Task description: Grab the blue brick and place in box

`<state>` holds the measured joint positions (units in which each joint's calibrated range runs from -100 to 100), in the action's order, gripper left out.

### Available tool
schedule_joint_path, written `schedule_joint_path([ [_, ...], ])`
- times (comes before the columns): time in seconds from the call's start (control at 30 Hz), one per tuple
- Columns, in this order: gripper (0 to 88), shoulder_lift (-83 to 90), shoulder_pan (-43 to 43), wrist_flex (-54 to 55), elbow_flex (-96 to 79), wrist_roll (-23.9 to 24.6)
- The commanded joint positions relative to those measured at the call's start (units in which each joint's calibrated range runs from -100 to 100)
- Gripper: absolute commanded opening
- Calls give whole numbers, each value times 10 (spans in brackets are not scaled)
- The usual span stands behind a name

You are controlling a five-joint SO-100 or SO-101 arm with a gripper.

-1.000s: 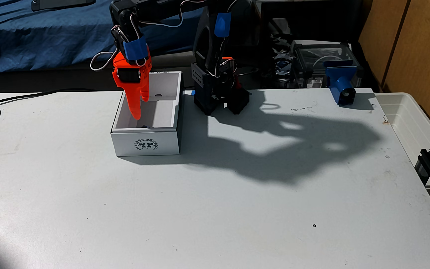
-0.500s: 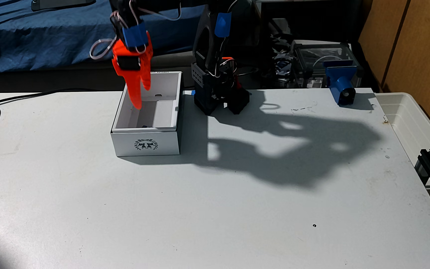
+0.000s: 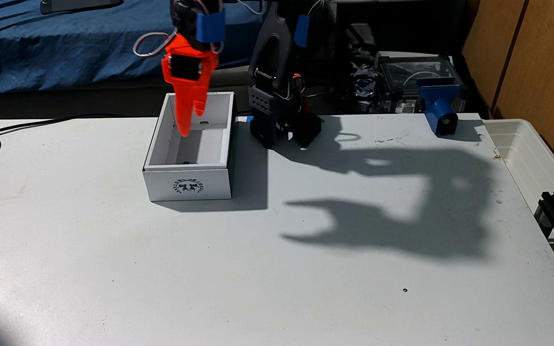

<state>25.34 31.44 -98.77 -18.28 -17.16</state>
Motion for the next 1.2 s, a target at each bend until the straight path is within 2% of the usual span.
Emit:
schedule_joint_path([
  [0.0,255,16,-43,-5,25,29],
  [0.53,255,8,-219,116,17,143],
  [0.87,255,17,-285,273,-100,176],
  [1.17,255,17,-303,418,-207,188],
])
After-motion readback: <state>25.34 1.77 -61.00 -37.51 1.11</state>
